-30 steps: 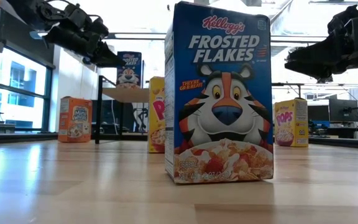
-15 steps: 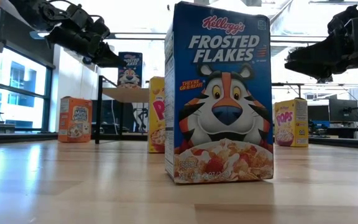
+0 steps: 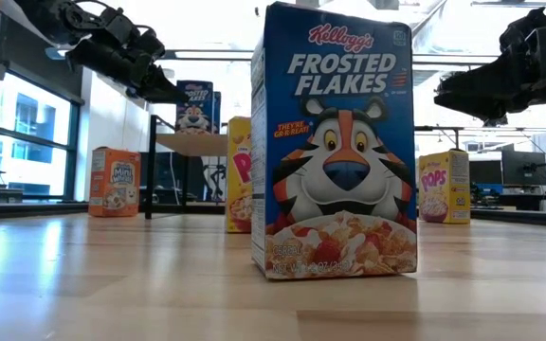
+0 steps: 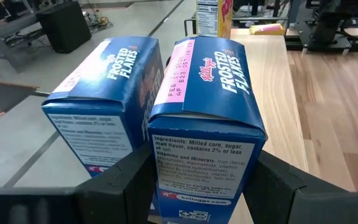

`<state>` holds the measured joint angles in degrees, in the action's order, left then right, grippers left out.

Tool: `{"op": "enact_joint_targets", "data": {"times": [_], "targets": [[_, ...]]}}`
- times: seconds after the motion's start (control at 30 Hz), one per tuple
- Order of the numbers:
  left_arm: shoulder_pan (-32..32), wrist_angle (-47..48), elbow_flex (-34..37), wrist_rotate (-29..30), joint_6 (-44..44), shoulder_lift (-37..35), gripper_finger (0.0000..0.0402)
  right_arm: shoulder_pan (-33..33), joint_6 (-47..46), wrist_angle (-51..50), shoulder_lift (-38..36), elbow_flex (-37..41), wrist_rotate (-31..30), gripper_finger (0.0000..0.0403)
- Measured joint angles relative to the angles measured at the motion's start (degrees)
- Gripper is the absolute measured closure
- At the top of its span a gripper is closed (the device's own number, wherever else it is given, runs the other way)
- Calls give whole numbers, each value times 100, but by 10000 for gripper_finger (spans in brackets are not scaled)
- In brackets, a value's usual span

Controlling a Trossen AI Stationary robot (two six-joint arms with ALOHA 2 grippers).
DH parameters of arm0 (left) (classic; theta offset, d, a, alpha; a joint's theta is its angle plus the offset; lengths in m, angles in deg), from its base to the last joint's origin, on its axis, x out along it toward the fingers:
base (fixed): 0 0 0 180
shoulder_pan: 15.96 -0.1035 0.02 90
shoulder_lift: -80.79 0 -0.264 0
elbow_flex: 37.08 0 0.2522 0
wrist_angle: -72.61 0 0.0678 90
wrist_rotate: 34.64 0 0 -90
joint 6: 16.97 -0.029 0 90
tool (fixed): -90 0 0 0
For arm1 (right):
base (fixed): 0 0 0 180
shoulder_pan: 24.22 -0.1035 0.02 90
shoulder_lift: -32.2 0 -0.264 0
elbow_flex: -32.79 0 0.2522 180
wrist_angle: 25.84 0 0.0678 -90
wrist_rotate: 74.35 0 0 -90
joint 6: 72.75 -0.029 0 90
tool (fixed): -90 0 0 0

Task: Stack cereal on shelf
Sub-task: Put the top blue cereal box on the shelf aligned with the other blue cereal box

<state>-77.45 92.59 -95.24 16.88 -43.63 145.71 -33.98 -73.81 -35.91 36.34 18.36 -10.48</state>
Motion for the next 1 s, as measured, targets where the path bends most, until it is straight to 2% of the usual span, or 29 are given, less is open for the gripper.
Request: {"op": "enact_joint_targets", "data": {"times": [1.0], "targets": [[168,-118,7,20,96,4,206,0,0,0,2,0,-2,134]]}}
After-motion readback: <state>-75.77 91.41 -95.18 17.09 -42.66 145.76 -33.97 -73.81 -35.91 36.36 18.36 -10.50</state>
